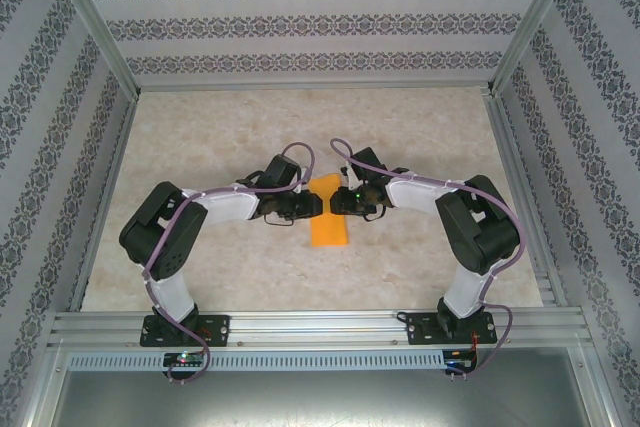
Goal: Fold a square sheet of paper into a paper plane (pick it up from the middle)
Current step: Hold the square sheet of paper at the center of the table.
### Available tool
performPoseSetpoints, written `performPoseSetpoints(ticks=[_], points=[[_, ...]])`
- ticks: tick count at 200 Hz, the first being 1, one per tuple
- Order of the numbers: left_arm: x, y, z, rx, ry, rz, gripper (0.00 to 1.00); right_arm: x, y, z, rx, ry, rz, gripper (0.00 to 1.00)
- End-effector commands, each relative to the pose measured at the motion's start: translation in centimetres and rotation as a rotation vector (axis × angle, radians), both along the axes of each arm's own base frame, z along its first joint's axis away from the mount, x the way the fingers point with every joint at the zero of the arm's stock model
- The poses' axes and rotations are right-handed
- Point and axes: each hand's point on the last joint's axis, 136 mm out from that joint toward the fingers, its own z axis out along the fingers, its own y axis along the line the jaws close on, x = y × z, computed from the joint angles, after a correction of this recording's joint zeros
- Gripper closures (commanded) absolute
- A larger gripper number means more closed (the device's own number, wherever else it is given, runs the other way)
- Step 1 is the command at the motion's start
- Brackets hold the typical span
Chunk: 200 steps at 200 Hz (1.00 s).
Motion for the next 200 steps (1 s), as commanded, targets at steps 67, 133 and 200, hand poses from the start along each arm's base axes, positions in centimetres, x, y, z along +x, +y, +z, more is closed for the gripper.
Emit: performPoseSetpoints(ticks=[67, 133, 200], points=[[0.2, 1.9, 2.6, 0.109, -0.082, -0.003, 0.66, -0.3, -0.5, -1.0, -0.038, 0.011, 0.003, 0.61], [0.0, 3.1, 3.0, 0.140, -0.088, 0.003, 0.65, -0.4, -1.1, -1.1, -0.052, 0.025, -0.008, 0.65], [-0.2, 3.3, 2.8, 0.146, -0.079, -0.004, 0.65, -0.3, -1.3, -1.0, 0.008, 0.042, -0.036, 0.67]])
